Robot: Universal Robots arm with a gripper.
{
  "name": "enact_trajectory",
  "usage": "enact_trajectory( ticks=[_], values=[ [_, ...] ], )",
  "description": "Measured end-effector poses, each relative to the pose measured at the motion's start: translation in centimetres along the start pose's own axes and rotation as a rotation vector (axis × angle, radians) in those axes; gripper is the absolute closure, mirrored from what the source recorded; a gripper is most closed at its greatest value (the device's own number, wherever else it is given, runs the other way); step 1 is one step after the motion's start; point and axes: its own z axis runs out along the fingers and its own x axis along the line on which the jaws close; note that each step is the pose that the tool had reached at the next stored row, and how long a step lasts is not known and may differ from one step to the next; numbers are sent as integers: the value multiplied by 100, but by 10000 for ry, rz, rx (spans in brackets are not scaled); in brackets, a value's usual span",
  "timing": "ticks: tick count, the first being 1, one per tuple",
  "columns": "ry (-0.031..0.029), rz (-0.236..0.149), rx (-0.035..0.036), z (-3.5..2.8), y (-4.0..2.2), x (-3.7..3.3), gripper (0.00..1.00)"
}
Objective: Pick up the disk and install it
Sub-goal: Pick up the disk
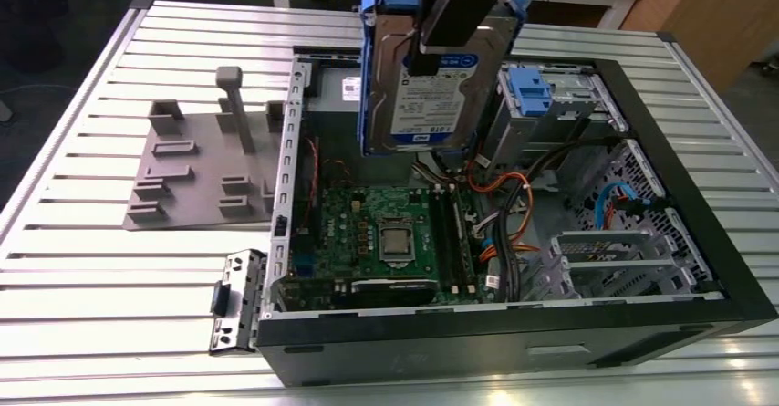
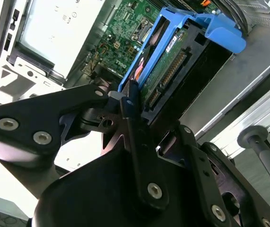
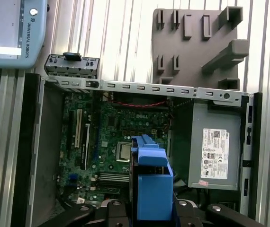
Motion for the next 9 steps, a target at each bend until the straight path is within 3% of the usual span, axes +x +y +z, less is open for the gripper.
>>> enact_trajectory(
  ticks=[9],
  values=[
    [6, 0, -1, 0, 2, 113, 64]
  ],
)
